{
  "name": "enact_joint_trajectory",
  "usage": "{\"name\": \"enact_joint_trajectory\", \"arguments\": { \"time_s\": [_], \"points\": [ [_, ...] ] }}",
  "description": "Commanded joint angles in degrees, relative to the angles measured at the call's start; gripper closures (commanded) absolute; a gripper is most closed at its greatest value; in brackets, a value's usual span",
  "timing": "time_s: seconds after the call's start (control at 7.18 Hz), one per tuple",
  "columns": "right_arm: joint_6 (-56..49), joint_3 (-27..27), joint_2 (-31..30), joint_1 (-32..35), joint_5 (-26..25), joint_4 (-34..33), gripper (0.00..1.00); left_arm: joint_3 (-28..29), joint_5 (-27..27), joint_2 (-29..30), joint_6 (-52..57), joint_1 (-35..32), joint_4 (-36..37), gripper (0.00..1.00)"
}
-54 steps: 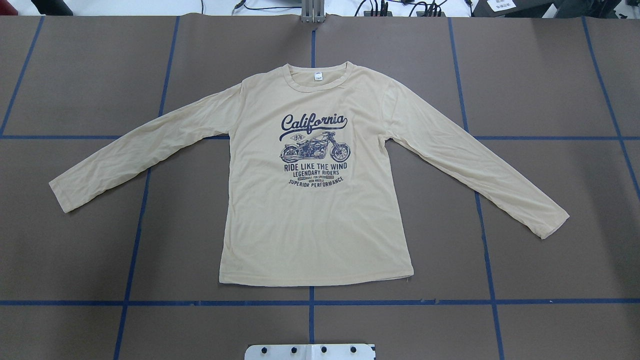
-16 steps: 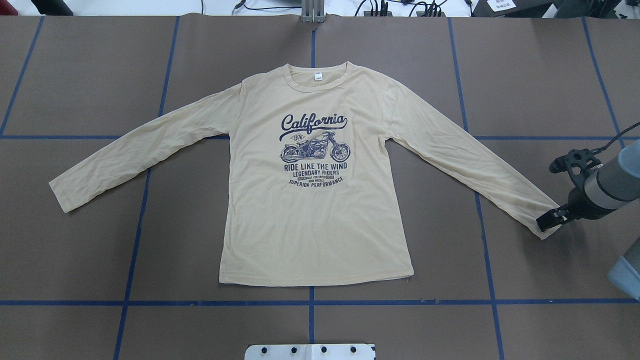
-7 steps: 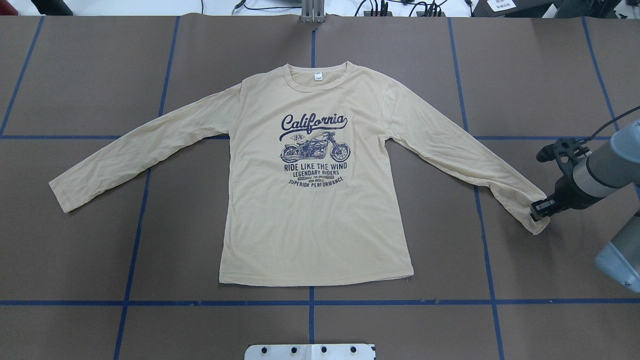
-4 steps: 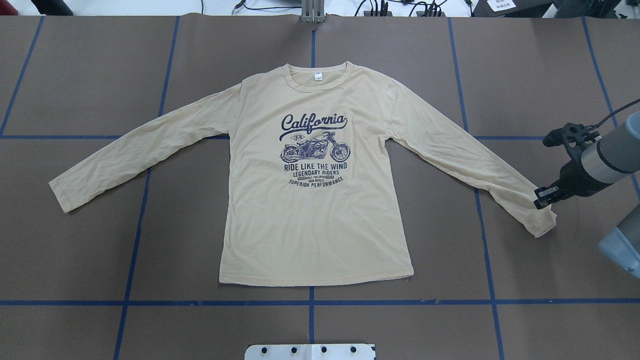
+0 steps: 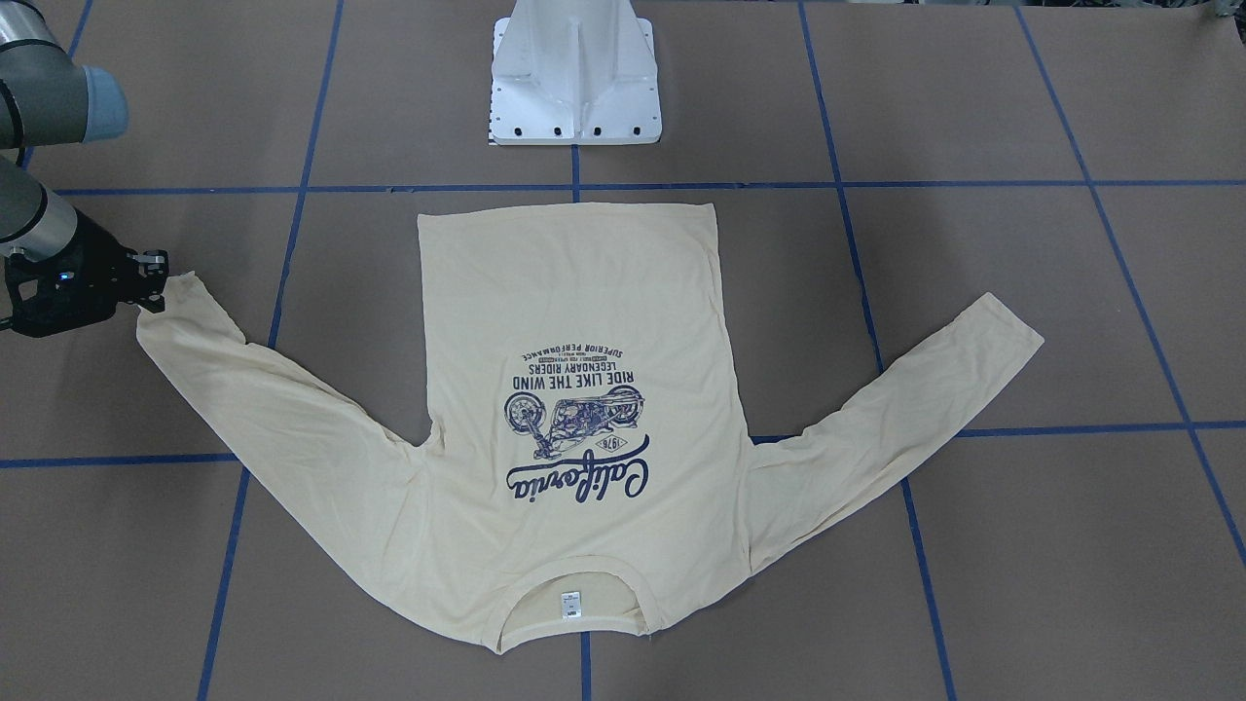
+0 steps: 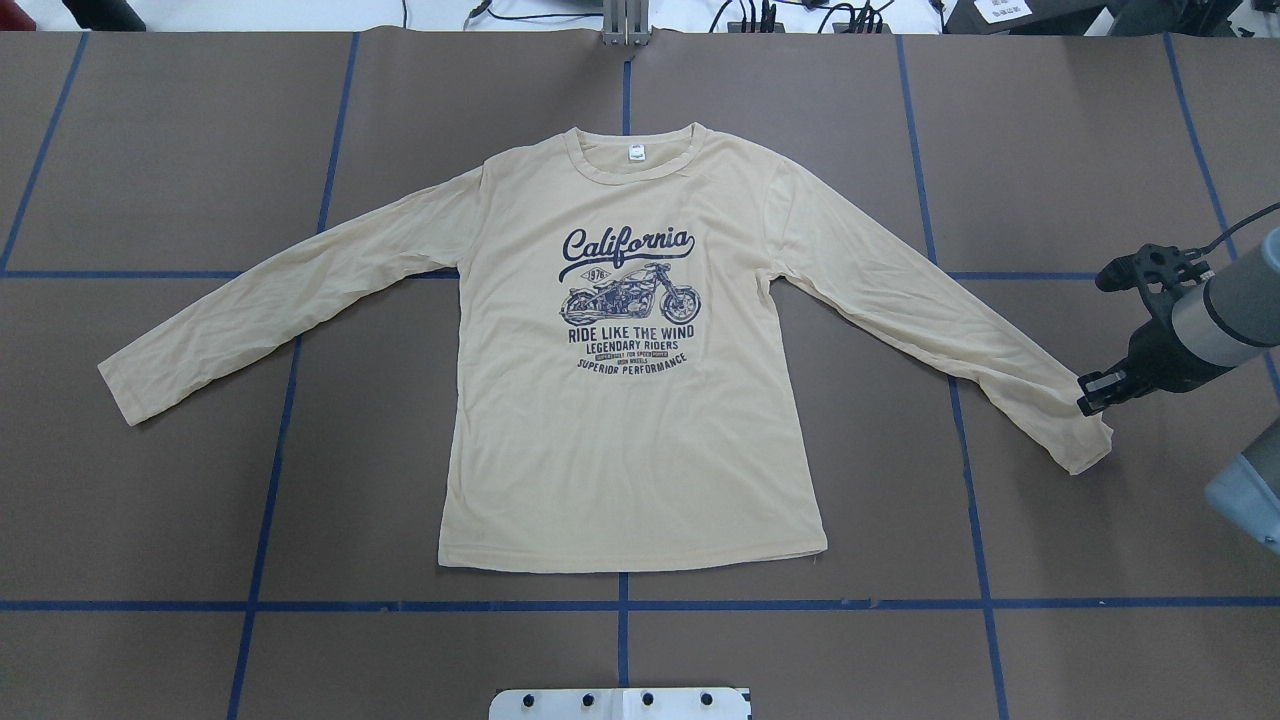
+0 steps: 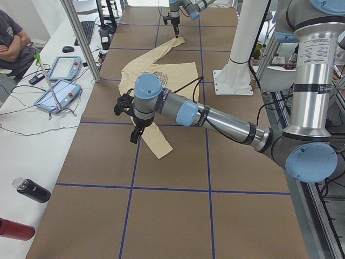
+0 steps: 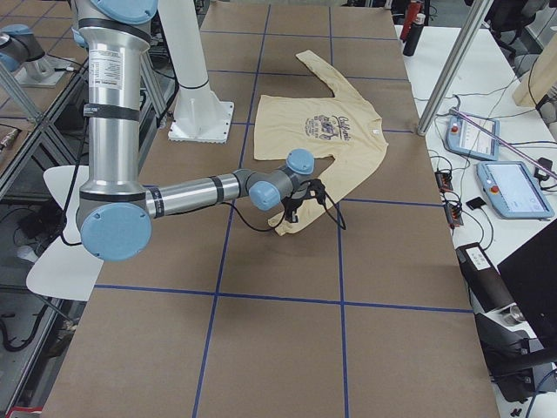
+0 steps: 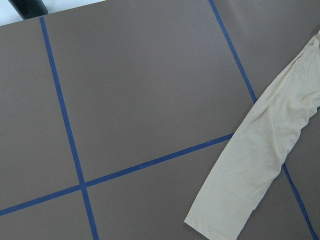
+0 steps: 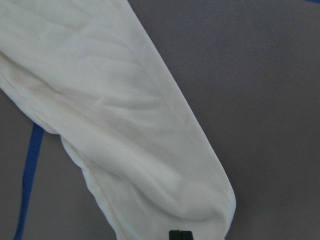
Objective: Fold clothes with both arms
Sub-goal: 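Adjust the right gripper's hold on the sleeve cuff and lift slightly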
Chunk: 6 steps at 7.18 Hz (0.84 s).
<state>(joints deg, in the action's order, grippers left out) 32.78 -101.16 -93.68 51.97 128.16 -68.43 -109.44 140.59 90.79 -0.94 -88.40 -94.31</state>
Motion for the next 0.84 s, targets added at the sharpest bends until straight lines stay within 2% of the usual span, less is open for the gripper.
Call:
{"name": "enact_joint_trajectory", "arguments": {
  "time_s": [0.0,0.42,0.7],
  "points": [
    [0.2,-0.2,-0.7,0.2,-0.4,-0.1,0.21,-0.2,0.7,0.0,0.0,0.0,0.0,0.00],
    [1.0,-0.2,-1.4,-0.1,-1.1,-0.1,0.10,-0.4,1.3,-0.1,-0.2,-0.1,0.0,0.00],
    [1.2,0.0,-2.1,-1.1,-2.7,-0.1,0.09,-0.5,1.3,-0.1,-0.3,-0.1,0.0,0.00]
  ]
}}
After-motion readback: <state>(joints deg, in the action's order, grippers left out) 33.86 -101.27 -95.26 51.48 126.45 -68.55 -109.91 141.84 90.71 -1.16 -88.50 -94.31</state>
